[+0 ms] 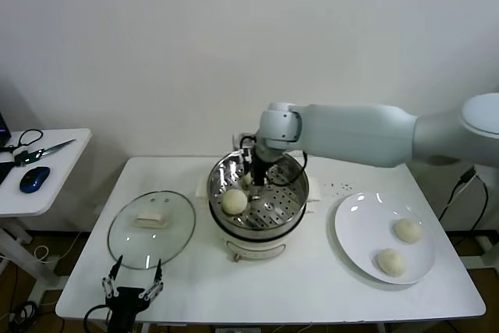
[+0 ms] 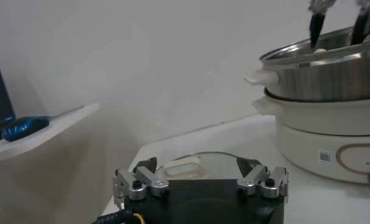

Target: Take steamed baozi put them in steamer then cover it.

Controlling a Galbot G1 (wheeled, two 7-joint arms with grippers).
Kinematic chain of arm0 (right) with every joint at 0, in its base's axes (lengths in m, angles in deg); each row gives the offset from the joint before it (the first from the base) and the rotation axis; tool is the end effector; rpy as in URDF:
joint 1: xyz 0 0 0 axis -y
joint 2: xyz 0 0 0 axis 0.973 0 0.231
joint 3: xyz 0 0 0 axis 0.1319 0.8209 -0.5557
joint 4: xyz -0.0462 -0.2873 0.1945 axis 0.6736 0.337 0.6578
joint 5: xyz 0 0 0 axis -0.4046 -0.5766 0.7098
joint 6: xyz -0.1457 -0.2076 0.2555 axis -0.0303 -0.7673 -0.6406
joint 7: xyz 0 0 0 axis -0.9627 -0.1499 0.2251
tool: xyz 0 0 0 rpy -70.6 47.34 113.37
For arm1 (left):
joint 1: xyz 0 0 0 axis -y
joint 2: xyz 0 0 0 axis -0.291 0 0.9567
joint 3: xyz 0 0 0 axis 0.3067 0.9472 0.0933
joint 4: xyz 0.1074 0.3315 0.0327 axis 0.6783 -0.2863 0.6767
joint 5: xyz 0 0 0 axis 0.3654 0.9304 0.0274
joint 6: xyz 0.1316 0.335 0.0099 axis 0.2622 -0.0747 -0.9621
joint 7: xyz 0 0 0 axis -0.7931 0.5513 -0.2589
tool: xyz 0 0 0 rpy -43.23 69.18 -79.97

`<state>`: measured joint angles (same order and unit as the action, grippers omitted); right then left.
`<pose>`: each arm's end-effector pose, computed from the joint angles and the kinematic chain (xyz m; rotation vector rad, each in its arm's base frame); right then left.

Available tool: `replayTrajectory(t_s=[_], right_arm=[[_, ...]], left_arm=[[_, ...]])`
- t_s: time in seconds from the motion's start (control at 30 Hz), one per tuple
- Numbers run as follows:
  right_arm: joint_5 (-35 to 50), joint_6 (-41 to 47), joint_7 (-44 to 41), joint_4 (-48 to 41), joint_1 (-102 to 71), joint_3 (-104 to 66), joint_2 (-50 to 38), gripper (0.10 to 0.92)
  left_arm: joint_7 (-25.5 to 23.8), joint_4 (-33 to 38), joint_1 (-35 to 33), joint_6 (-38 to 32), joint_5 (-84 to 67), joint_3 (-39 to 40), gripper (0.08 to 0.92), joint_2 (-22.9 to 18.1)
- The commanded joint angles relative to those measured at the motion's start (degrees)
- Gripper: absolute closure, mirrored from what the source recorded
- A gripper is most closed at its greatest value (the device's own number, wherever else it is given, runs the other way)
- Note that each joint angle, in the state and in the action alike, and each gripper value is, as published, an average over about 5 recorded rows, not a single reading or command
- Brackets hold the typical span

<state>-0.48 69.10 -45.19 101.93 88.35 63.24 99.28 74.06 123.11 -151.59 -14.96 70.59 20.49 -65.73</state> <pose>0.5353 0.1033 -0.0534 1.4094 -1.4927 1.3257 0.1004 0.0520 -0.3481 0.1023 -2.8761 -0.4078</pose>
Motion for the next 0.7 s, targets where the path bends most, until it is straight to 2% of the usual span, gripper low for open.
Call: replayTrajectory(t_s=[0.03,0.37,0.7], right_arm=[[-2.9,-7.9,-7.0,5.5,7.1,2.3,-15.5,0.203],[-15.3,-11.4,-11.5,13.1,3.3,4.0,-35.5,0.203],[-33.4,-13.8,-14.3,10.2,-20.1,-8.1,-44.2,0.203]], left_arm=[[0.0,0.2,0.0,0.3,0.2,0.0,0.177,-0.2],[0.0,0.6,-0.2,0.6,0.4,-0.5,0.177,-0.3],[-0.1,1.7,-0.7,0.8,1.0,-0.7,0.177,-1.0]])
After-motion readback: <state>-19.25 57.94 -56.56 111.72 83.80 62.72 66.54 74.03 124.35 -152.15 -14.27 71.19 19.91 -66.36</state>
